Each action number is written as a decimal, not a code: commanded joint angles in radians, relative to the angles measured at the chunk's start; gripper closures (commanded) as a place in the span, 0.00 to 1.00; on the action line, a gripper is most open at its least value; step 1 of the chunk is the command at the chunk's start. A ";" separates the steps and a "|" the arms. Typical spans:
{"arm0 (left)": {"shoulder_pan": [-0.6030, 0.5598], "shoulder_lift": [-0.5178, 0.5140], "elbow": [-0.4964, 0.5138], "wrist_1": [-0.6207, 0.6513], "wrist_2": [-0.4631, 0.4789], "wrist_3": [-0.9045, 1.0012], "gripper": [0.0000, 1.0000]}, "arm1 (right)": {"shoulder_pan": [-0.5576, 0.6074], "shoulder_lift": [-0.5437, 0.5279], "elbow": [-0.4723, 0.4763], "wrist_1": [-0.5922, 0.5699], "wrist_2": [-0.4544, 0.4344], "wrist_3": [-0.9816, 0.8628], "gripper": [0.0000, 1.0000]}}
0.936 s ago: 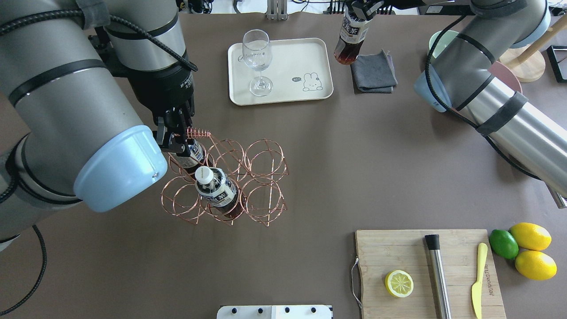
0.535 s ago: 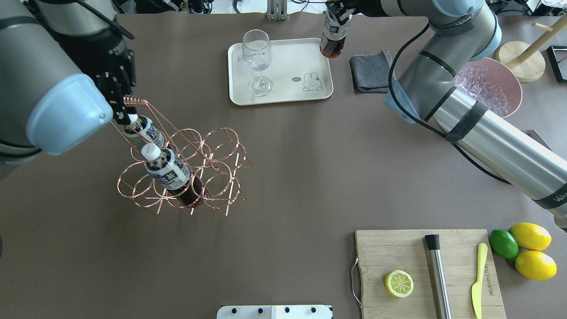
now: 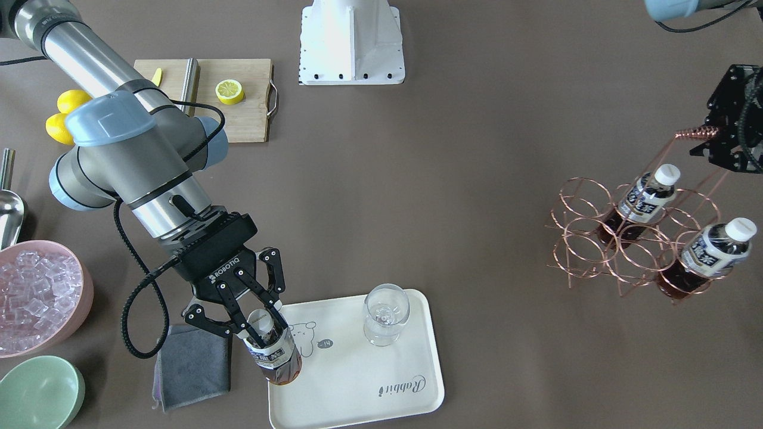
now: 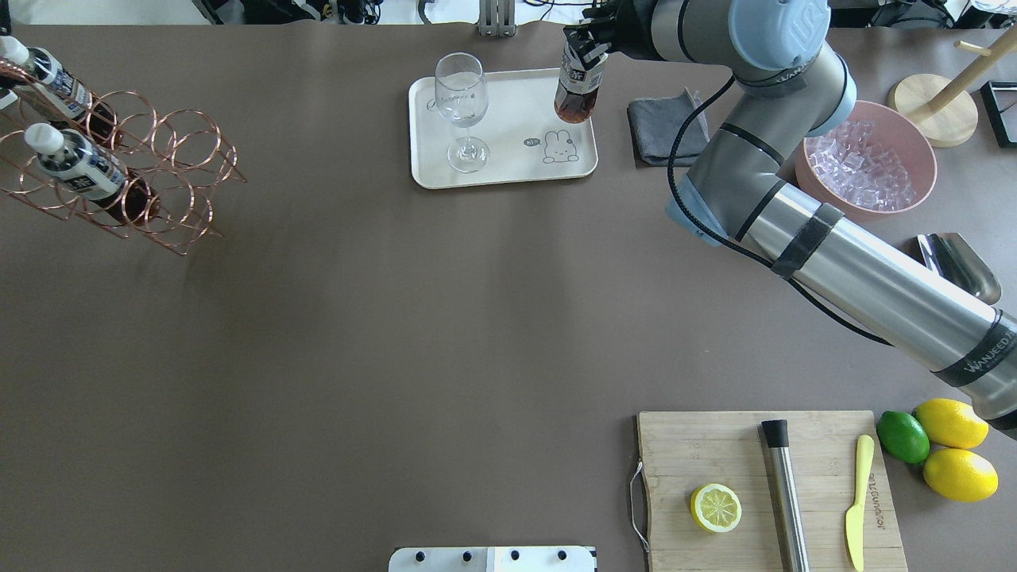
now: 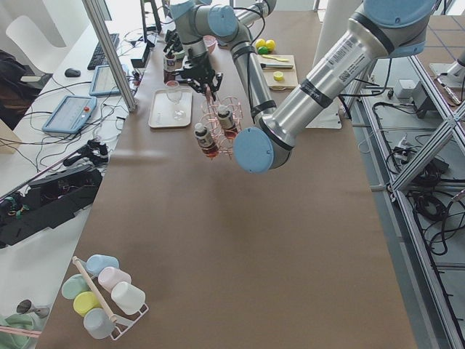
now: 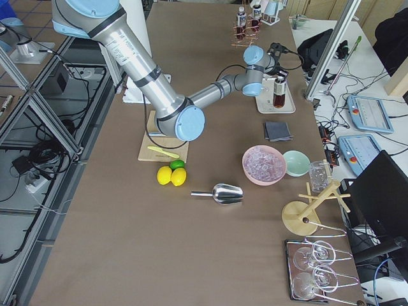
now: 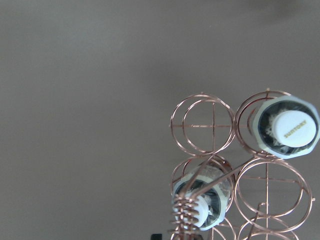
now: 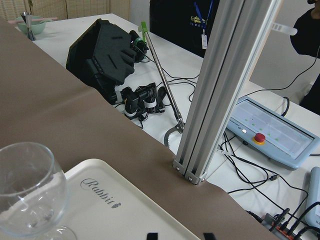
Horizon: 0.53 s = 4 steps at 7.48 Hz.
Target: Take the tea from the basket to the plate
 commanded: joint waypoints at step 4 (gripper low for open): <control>-0.150 0.033 0.299 -0.210 0.047 0.248 1.00 | -0.031 0.018 -0.041 0.003 0.009 0.074 1.00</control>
